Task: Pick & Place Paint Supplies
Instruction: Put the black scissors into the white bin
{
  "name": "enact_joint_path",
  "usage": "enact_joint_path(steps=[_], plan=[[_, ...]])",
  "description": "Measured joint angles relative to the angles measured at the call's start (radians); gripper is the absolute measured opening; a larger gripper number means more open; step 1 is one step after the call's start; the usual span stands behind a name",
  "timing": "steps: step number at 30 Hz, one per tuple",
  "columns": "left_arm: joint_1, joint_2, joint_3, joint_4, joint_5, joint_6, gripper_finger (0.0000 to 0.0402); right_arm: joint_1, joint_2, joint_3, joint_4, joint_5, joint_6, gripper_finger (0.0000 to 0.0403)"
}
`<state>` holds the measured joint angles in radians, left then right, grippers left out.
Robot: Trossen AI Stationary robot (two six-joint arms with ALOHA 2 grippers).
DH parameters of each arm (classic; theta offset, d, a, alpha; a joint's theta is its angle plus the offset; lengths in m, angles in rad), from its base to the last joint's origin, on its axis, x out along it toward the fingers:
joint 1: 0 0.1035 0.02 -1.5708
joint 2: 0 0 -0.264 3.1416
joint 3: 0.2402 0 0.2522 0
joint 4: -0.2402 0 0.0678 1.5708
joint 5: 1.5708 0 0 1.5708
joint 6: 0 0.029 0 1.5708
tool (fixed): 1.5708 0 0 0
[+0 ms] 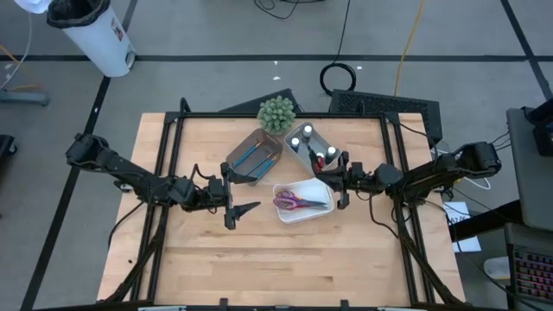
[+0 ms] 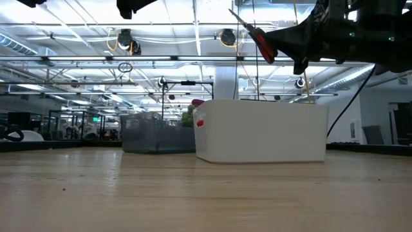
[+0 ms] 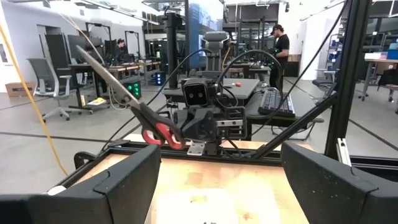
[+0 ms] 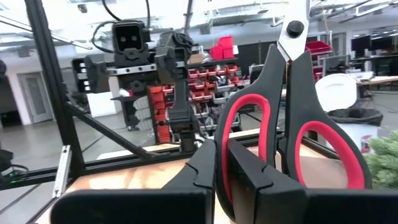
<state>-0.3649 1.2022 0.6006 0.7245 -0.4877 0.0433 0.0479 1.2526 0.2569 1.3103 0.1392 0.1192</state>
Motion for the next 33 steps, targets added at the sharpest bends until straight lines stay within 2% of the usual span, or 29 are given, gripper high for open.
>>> enact_joint_path(steps=[19, 29, 33], plan=[[0.0, 0.0, 0.0, 0.0, 0.0, 0.001, 0.034, 0.0, 0.0, 0.0, -0.009, 0.01, 0.003, 0.0009], [0.0, 0.0, 0.0, 0.0, 0.0, 0.001, 0.034, 0.0, 0.0, 0.001, 0.012, -0.215, 0.039, 0.0009], [0.0, 0.0, 0.0, 0.0, 0.0, 0.001, 0.034, 0.0, 0.0, 0.001, 0.016, -0.253, 0.053, 0.0009]])
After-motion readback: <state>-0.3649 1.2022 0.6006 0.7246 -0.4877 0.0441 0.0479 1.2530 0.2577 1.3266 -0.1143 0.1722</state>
